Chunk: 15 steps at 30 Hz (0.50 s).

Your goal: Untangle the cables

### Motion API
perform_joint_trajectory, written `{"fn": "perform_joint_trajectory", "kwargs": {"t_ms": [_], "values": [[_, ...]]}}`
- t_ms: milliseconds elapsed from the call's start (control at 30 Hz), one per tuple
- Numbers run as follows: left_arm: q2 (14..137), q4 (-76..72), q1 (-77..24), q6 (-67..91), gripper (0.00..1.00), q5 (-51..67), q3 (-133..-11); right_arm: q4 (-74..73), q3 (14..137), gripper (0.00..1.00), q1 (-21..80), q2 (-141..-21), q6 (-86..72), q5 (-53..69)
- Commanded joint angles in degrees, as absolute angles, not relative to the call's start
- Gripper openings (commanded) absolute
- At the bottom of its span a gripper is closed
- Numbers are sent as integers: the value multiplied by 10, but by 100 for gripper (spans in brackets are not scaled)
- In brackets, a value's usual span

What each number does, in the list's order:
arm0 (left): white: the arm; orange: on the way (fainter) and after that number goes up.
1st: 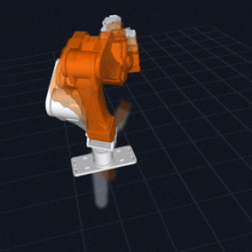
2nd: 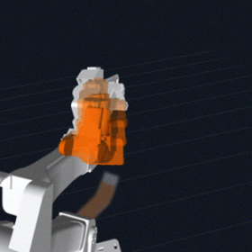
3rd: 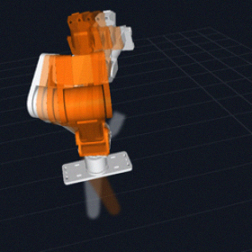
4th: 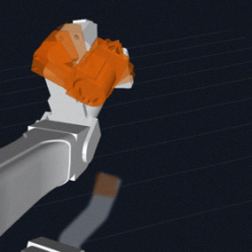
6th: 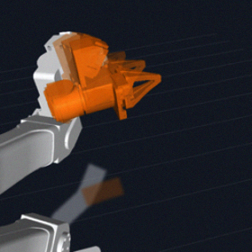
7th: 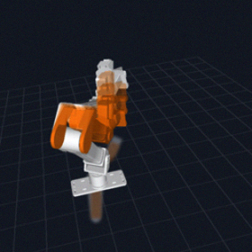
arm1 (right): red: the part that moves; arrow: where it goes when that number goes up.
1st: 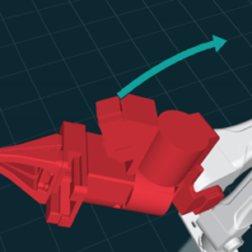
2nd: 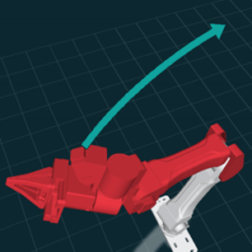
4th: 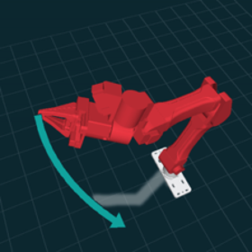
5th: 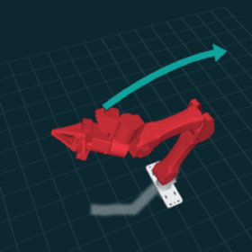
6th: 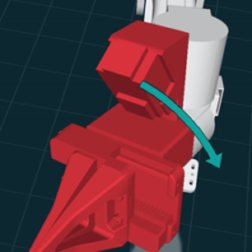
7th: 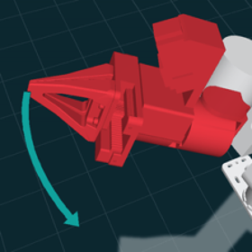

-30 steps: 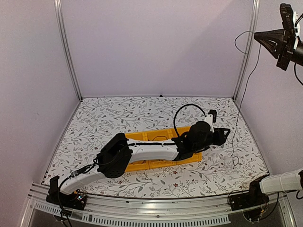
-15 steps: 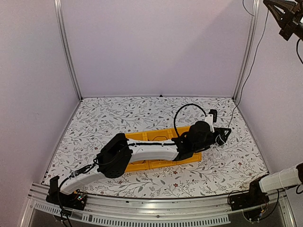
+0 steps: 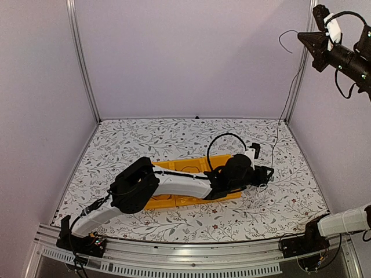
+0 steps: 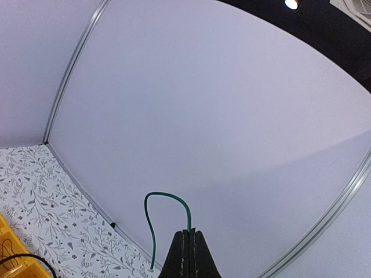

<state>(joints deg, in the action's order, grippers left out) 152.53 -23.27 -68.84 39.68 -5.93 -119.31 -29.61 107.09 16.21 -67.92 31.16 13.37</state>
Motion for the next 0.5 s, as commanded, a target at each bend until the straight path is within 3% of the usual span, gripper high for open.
{"fn": "perform_joint_trajectory", "kwargs": {"t_ms": [0, 267, 467], "values": [[1430, -187, -670, 341, 59, -110, -1163, -302, 989, 0, 161, -636, 344, 87], [1295, -259, -647, 295, 67, -152, -979, -324, 900, 0, 160, -580, 366, 53], [1251, -405, -644, 236, 67, -52, -887, -357, 888, 0, 160, -576, 356, 85]]}}
